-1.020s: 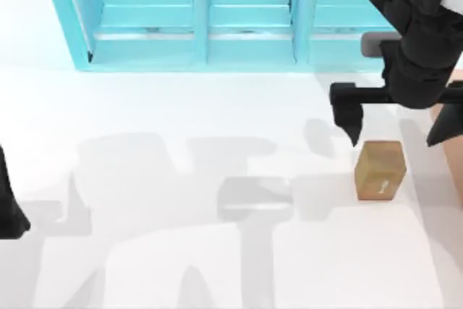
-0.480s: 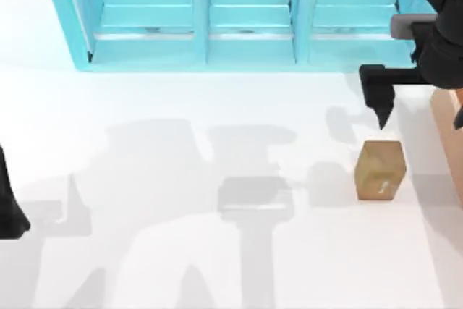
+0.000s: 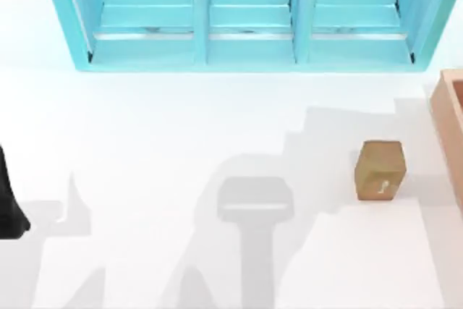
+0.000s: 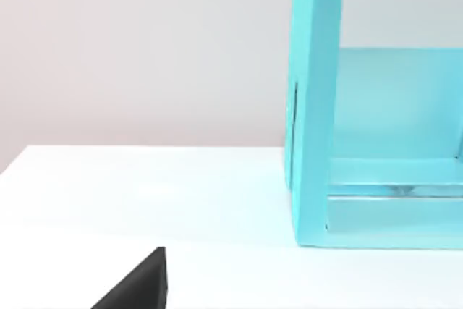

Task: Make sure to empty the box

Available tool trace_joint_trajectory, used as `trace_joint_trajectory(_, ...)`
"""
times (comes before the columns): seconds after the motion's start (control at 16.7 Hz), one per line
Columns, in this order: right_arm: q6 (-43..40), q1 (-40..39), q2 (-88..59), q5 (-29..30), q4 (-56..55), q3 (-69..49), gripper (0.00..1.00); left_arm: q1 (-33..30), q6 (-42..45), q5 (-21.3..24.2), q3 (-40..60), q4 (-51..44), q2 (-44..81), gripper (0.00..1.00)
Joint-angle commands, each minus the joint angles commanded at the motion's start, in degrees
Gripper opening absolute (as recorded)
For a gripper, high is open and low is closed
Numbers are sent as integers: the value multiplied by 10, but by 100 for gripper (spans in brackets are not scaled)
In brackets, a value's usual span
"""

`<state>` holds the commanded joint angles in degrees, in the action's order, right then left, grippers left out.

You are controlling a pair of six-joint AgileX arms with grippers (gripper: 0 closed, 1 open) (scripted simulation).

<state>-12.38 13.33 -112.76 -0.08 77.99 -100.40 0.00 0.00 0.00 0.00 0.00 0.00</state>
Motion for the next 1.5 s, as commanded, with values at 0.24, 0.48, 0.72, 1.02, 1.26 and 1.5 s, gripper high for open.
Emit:
trace_joint_trajectory(0.24, -66, 67, 2, 0, 15, -16, 100, 0, 0, 0, 0, 0, 0, 100)
trace_joint_trajectory(0.48, -67, 66, 2, 0, 14, -15, 100, 0, 0, 0, 0, 0, 0, 100)
trace_joint_trajectory(0.72, -60, 60, -5, 0, -21, 14, 100, 0, 0, 0, 0, 0, 0, 100)
trace_joint_trajectory(1.02, -61, 61, -20, -1, -134, 111, 100, 0, 0, 0, 0, 0, 0, 100)
trace_joint_trajectory(1.26, -65, 66, -27, 0, -197, 168, 100, 0, 0, 0, 0, 0, 0, 100)
trace_joint_trajectory(1.5, -65, 66, -27, 0, -201, 171, 100, 0, 0, 0, 0, 0, 0, 100)
